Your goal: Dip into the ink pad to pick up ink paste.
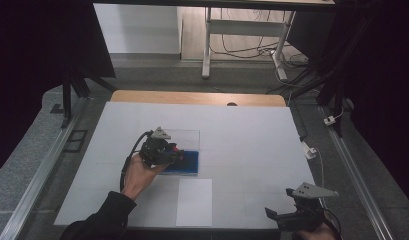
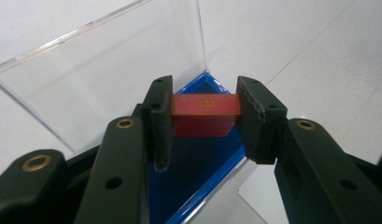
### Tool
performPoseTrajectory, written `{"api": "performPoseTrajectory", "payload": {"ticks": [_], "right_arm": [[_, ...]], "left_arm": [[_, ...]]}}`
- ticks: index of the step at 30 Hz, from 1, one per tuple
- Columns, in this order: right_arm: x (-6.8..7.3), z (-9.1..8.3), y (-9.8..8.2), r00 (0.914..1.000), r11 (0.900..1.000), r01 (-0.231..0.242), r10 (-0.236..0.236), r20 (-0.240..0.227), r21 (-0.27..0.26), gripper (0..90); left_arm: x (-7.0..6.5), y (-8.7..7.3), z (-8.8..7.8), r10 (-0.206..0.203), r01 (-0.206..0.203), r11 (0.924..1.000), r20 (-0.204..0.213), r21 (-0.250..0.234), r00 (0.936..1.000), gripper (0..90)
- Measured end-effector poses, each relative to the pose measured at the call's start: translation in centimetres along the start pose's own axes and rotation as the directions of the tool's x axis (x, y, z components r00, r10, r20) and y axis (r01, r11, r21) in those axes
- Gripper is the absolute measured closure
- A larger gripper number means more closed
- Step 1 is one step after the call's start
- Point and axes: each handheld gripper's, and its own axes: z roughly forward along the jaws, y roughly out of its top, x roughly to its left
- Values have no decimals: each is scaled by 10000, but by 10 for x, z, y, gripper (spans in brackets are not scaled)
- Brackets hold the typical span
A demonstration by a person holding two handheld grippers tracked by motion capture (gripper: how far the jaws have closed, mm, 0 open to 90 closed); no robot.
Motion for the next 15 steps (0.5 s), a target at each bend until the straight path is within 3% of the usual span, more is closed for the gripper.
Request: {"api": "performPoseTrajectory", "payload": {"ticks": [8,15], "right_arm": [[-1,0,0,9998,9999,-150,149,-111,-79,5],[-2,0,0,9998,9999,-107,105,-182,-59,0]], "left_arm": [[-5,2,9,506,-499,9985,-316,224,9982,585],[-6,2,28,627,-604,9966,-398,569,9972,586]]}}
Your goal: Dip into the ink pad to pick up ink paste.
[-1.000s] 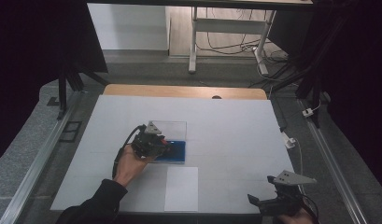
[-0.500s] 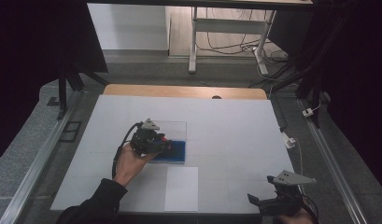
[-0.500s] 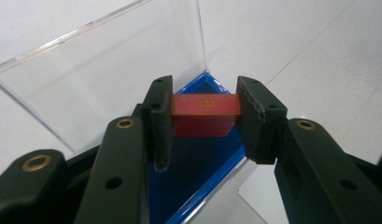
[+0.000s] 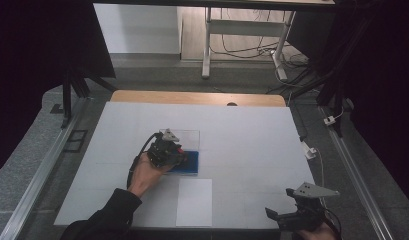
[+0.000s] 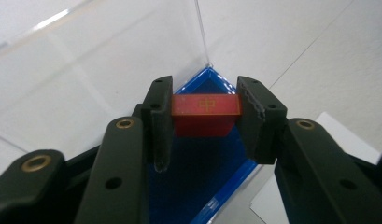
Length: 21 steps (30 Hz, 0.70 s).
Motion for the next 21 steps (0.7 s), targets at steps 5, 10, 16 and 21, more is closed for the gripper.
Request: {"api": "performPoseTrajectory", "payload": {"ticks": [5,10,16,21], "right_arm": [[0,0,0,10000,10000,30,-30,-21,9,0],[2,1,0,9998,9998,184,-184,-5,126,0],[2,1,0,9997,9996,245,-245,5,172,0],[3,1,0,9996,9994,283,-284,26,215,0]], "left_arm": [[-2,-2,6,117,-115,9998,-114,170,9999,586],[-1,-3,9,92,-85,9995,-240,294,9997,586],[-1,-5,12,77,-56,9988,-437,480,9990,587],[-1,-7,13,83,-68,9991,-383,411,9992,590]]}}
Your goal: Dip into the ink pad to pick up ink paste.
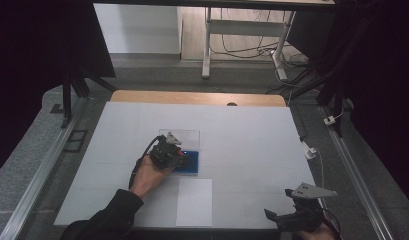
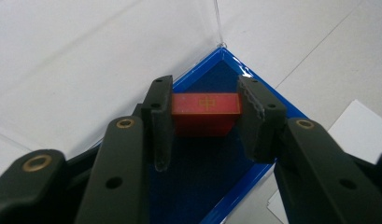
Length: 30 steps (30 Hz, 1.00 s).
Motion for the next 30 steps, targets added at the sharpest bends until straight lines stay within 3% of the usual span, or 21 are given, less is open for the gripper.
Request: {"api": "performPoseTrajectory", "payload": {"ticks": [5,9,12,13,16,20,24,28,30], "right_arm": [[0,1,0,10000,10000,16,-16,-8,14,0],[1,1,0,10000,10000,56,-56,8,50,0],[1,1,0,10000,9999,61,-62,31,82,0],[1,1,0,10000,9999,61,-61,33,81,0],[1,1,0,10000,9999,64,-64,34,85,0],[1,1,0,10000,9999,75,-75,44,97,0],[1,1,0,10000,9999,84,-85,52,131,0],[1,2,0,9999,9998,94,-95,36,153,0],[1,2,0,10000,9998,83,-84,53,165,0]], "left_arm": [[-7,1,1,497,-495,9988,-364,71,9981,591],[-14,2,2,929,-917,9956,-754,188,9928,592],[-8,1,1,502,-497,9987,-411,123,9979,592],[-2,0,1,197,-197,9998,-92,60,9998,592],[6,-2,1,-251,253,9997,380,-28,9990,592],[9,-2,1,-490,492,9988,525,-30,9974,592],[4,-1,1,-213,213,9998,296,12,9993,592],[-9,2,2,430,-423,9990,-446,173,9981,592],[-6,2,2,238,-234,9996,-288,152,9993,592]]}}
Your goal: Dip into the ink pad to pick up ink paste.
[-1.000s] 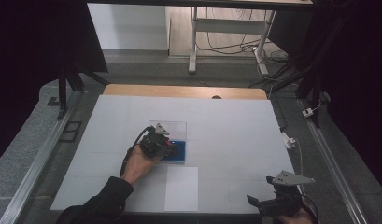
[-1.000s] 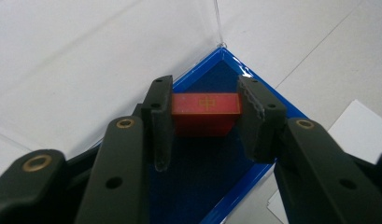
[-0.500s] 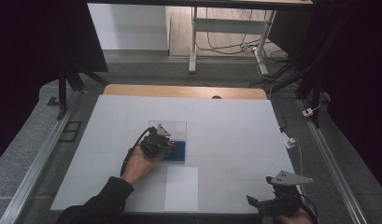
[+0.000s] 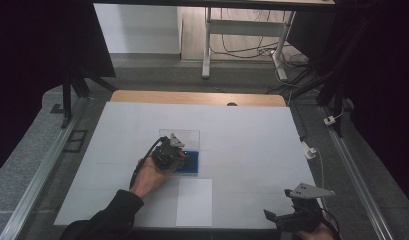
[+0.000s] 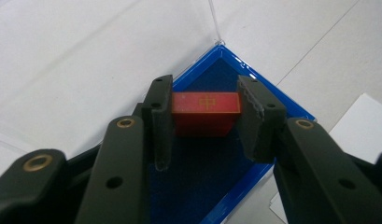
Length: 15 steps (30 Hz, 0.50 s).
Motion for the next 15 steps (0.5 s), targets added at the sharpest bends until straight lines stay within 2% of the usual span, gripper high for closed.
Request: {"api": "performPoseTrajectory", "payload": {"ticks": [3,5,9,15], "right_arm": [[0,0,0,10000,10000,9,-9,14,3,0],[0,0,0,10000,10000,10,-10,15,5,0],[0,0,0,10000,10000,9,-9,14,7,0],[0,0,0,10000,10000,-7,7,7,-21,0]], "left_arm": [[12,-3,0,-669,680,9976,650,-149,9956,592],[14,-5,0,-758,777,9967,785,-223,9940,592],[11,-4,0,-544,557,9983,651,-196,9964,591],[15,-2,-4,-431,442,9989,761,-136,9962,587]]}}
